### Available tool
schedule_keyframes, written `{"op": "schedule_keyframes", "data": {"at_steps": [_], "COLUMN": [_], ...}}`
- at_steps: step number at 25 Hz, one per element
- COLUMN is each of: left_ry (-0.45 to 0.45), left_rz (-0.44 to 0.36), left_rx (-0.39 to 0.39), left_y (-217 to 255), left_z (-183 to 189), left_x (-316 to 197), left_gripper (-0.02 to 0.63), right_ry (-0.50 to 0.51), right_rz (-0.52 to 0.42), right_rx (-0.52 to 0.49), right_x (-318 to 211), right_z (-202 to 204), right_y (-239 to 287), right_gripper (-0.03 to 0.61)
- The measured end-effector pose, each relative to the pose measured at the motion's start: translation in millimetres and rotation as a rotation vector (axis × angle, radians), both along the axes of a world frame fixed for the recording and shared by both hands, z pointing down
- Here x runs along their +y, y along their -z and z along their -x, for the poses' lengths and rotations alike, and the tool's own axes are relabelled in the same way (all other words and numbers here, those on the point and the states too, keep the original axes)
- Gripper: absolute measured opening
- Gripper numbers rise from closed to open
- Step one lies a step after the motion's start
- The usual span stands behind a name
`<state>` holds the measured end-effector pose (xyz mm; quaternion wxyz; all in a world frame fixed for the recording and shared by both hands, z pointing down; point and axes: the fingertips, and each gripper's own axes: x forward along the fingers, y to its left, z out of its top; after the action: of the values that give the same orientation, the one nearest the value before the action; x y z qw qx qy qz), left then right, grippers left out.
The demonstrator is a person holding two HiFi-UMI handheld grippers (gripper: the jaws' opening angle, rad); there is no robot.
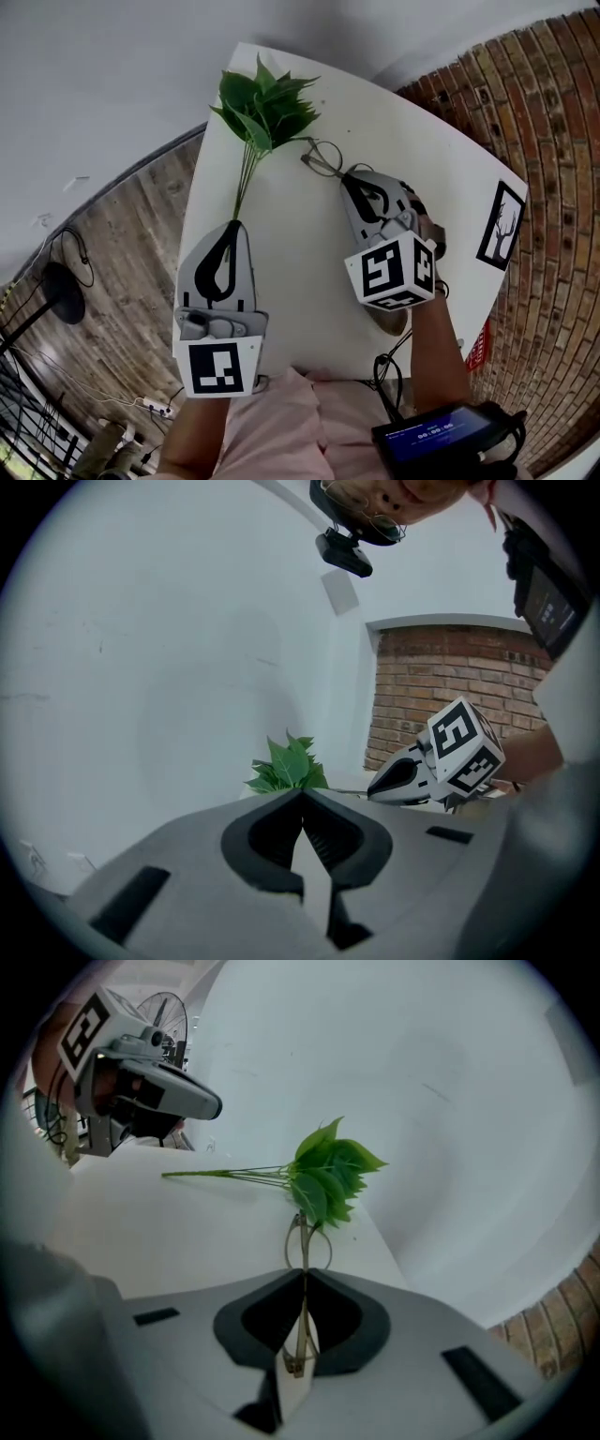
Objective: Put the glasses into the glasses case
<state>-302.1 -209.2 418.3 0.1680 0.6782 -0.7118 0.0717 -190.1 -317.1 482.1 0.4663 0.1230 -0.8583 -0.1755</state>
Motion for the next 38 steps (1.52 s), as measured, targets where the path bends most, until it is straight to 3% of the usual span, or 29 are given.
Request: {"op": "schedule_keyframes", "data": {"at_steps": [13,26,38], "left_ry": [-0.042,-0.149,-0.187], "left_rz": [-0.103,-0.242,-0.304], "left_rx": [-0.072,-0.133,-0.171], "left_y": [59,119,155], "left_z": [-16,-78,-124], "left_x": [10,17,41], "left_gripper": [0.009,0.009,0.009], "right_ry": [-0.145,-0.317,-0.372], "right_rz": [-0.133,-0.245,-0.282], "right_rx": [-0.143,-0.211,-0.234], "right_x": [-6,19,65], "right_z": [-23,-116,-180], "right_y": [92,187,221], "right_gripper": [0.021,0.020,0.021]}}
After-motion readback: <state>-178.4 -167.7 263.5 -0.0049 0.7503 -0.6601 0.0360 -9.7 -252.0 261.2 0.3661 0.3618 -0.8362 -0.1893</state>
